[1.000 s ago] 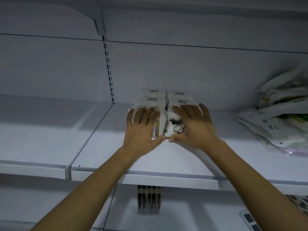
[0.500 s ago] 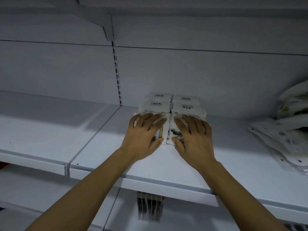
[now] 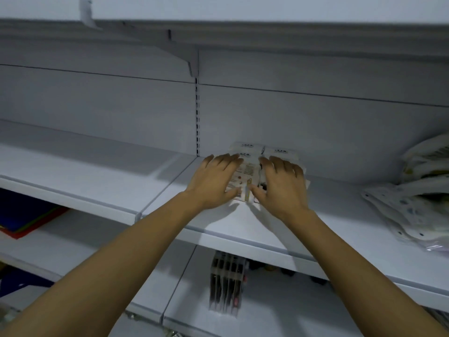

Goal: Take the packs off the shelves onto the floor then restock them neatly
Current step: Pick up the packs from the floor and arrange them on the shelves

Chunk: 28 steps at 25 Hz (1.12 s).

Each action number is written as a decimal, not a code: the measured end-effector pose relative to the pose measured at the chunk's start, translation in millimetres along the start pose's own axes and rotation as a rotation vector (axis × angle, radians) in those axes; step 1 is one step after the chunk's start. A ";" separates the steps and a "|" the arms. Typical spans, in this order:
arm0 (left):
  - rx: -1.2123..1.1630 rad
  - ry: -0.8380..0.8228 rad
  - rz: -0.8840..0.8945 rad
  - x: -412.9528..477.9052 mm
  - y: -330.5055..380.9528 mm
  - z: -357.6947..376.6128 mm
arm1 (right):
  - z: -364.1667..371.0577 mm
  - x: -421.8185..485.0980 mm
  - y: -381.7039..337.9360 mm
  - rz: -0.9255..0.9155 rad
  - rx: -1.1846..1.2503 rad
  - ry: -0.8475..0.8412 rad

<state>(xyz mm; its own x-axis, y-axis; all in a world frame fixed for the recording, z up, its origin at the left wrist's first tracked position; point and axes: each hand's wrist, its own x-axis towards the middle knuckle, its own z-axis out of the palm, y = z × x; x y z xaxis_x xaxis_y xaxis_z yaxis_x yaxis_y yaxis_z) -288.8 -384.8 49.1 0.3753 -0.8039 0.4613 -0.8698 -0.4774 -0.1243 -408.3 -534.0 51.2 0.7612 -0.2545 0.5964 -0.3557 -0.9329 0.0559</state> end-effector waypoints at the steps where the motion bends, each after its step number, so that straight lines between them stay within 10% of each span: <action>1: 0.014 0.021 0.001 -12.9 -8.3 -5.0 | -4.6 0.3 -14.0 -0.030 0.012 0.010; 8: 0.137 0.043 -0.184 -167.5 -127.9 -46.2 | 2.9 3.7 -193.3 -0.249 0.183 -0.054; 18: 0.260 -0.335 -0.789 -515.5 -272.6 -76.1 | 55.2 -82.6 -524.0 -0.672 0.312 -0.378; 28: 0.028 -0.547 -1.037 -655.8 -304.8 -36.2 | 130.5 -168.5 -660.7 -0.967 0.243 -0.659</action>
<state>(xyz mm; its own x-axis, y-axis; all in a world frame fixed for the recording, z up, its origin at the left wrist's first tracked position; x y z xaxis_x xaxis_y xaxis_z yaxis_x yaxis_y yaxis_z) -281.4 300.7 -183.8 0.9941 -0.0677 -0.0853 -0.0621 -0.9959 0.0665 -230.7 92.1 -190.7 0.8137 0.5644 -0.1390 0.5758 -0.8154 0.0598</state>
